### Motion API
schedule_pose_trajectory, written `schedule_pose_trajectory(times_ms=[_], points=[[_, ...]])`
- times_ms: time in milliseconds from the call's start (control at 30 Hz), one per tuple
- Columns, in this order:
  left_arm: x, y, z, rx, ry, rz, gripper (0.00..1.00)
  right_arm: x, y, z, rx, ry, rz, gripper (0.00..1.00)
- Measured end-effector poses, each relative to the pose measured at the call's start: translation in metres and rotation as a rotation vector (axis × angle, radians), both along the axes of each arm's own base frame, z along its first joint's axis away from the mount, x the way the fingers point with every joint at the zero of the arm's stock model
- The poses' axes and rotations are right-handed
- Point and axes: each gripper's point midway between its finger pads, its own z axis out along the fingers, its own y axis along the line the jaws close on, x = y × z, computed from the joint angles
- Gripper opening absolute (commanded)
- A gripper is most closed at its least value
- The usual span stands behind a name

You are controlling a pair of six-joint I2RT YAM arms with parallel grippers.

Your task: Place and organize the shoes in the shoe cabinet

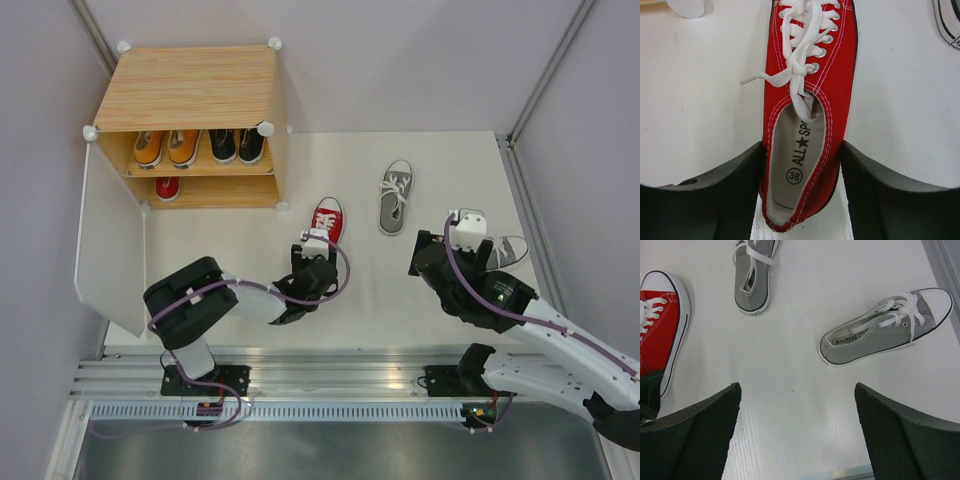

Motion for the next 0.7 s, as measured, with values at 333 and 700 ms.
schedule_pose_trajectory(times_ms=[333, 700], points=[[0.003, -0.001, -0.002, -0.012, -0.01, 0.038, 0.56, 0.001, 0.002, 0.001, 0.006, -0.007, 0.002, 0.97], [0.006, -0.008, -0.001, -0.065, 0.002, 0.054, 0.02, -0.002, -0.003, -0.01, 0.002, -0.001, 0.0, 0.97]])
